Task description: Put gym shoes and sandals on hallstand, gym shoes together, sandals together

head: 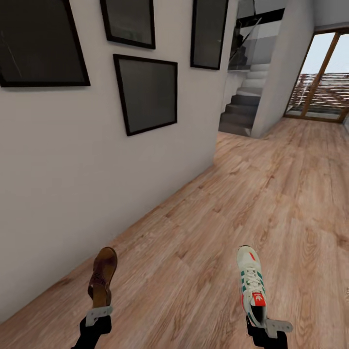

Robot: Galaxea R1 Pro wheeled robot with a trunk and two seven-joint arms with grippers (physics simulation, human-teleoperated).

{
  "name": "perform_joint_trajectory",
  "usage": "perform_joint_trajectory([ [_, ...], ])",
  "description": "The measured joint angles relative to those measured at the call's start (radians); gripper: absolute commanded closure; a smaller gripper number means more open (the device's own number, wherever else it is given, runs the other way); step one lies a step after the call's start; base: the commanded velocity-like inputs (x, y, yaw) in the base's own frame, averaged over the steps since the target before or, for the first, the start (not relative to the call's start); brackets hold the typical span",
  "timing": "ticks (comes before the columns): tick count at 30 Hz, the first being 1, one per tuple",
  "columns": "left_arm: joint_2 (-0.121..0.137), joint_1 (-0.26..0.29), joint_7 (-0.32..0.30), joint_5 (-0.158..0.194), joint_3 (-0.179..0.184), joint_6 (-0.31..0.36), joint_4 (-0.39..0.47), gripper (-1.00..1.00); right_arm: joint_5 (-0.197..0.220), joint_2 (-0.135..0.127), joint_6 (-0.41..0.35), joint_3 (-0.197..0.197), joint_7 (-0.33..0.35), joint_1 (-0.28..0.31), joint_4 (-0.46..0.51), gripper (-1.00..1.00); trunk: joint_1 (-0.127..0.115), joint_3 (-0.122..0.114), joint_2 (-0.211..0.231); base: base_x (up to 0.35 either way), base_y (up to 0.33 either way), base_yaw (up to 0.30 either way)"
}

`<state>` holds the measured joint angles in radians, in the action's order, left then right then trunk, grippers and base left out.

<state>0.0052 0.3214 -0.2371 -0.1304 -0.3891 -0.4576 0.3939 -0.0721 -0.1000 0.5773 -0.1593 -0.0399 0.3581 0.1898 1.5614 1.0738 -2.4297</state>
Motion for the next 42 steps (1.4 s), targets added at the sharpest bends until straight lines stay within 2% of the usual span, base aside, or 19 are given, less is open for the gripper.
perform_joint_trajectory([
  [10, 0.001, 0.000, 0.000, 0.001, 0.000, 0.000, -0.002, 1.00, 0.000, 0.000, 0.000, 0.001, 0.000, 0.000, 0.000, 1.00, 0.000, 0.000, 0.000, 0.261, -0.192, -0.300],
  [25, 0.001, 0.000, 0.000, 0.001, 0.000, 0.001, -0.002, 1.00, 0.000, 0.000, 0.000, 0.000, 0.000, 0.000, 0.000, 1.00, 0.000, 0.000, 0.000, 0.045, -0.015, -0.300],
  [42, 0.002, 0.000, 0.000, 0.002, -0.001, 0.000, 0.002, 1.00, 0.000, 0.000, 0.000, 0.000, 0.000, 0.000, 0.000, 1.00, 0.000, 0.000, 0.000, 0.314, 0.000, -0.300],
])
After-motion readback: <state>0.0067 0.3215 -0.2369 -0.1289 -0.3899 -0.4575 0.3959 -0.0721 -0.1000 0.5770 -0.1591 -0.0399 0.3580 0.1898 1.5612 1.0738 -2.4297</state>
